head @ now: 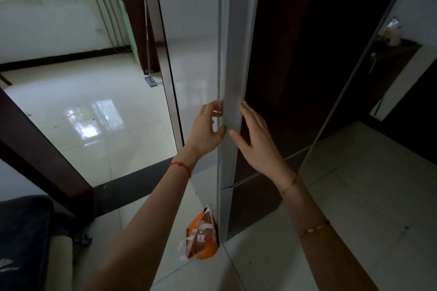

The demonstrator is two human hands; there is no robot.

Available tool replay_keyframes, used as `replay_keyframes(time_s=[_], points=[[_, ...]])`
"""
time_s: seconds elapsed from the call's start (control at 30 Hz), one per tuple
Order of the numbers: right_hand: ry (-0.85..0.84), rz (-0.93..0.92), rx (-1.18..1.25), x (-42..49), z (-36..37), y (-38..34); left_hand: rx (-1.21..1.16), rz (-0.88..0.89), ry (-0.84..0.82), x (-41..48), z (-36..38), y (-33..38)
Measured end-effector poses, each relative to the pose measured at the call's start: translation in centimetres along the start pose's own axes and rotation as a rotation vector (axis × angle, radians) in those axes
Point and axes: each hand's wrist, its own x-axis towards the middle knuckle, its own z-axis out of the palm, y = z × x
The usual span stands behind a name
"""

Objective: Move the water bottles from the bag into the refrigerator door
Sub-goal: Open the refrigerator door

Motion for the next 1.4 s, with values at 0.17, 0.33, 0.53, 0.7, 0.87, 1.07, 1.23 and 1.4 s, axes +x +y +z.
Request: replay_keyframes(time_s=[0.17, 0.33, 0.53, 0.7, 0.87, 1.07, 1.23, 1.4], points=[[0.046, 0.022, 0.01, -1.1, -0.1, -0.1, -0.029, 0.057, -0.038, -0.9, -0.2, 0.6], [0.293, 0.036, 0.018, -3.6, -0.8, -0.5, -0.087, 0.16, -0.092, -3.7, 0.9, 2.9], [0.534, 0.077, -0.002, -7.6, -1.7, 0.0, -0.181, 0.283, -0.127, -6.3, 3.0, 5.7], [0.659, 0.081, -0.026, -10.2, -3.2, 0.8, -0.238, 0.369, -0.199, -7.6, 4.6, 7.6], [0.71, 0.142, -0.105, -12.4, -5.7, 2.0, -0.255, 0.436, -0.302, -8.1, 6.3, 9.1], [0.72, 0.211, -0.102, -14.8, -7.8, 3.5, -0.216, 0.518, -0.181, -8.6, 8.5, 12.0], [0.776, 0.249, -0.227, -16.8, -9.3, 4.6, -0.114, 0.556, 0.028, -8.4, 10.0, 14.4], [0.843, 0.309, -0.225, -18.9, -11.4, 6.2, -0.058, 0.613, 0.017, -7.0, 11.6, 15.8]])
